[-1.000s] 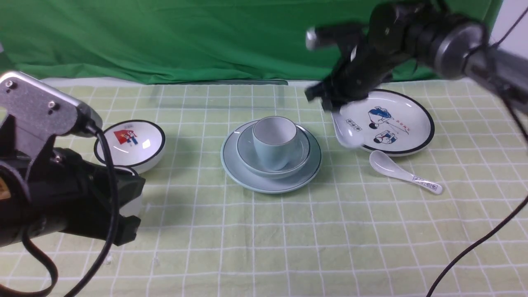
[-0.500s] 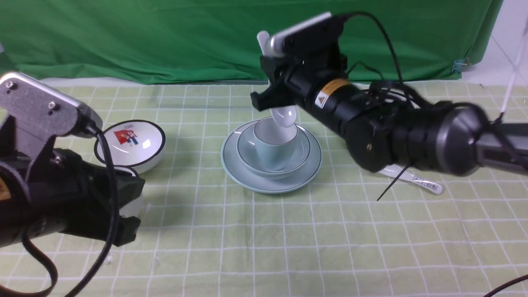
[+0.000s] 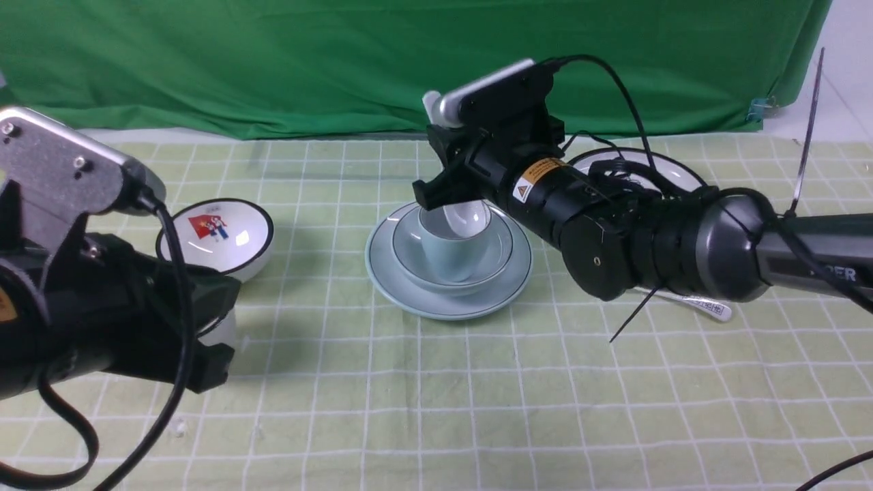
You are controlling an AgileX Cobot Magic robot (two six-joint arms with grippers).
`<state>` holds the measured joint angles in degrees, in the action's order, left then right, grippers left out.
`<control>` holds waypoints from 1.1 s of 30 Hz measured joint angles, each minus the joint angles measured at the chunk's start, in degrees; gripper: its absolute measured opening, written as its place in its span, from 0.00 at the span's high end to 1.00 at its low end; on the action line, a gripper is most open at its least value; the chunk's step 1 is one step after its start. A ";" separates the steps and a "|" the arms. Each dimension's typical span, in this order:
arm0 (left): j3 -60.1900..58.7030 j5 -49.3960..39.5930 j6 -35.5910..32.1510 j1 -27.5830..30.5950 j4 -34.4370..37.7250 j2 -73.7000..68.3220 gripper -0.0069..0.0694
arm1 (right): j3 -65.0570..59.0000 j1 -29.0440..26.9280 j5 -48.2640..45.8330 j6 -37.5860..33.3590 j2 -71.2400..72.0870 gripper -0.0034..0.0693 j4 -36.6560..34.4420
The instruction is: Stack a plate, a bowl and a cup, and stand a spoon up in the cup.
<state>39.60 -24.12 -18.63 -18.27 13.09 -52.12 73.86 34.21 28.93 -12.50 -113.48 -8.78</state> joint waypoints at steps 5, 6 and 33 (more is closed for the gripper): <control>0.00 2.13 0.00 0.00 0.00 0.00 0.83 | -0.06 0.00 -14.21 -5.89 8.92 0.53 0.00; 0.00 2.96 0.00 0.00 -0.19 0.00 0.83 | -0.06 0.00 -19.69 -7.29 13.67 0.56 0.00; 0.00 8.28 0.00 0.00 -1.45 0.00 0.83 | -45.47 -2.80 -40.74 5.66 80.87 0.93 0.10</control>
<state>39.60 -15.84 -18.63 -18.27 11.63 -52.12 28.40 31.41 -11.81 -6.84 -32.61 -8.68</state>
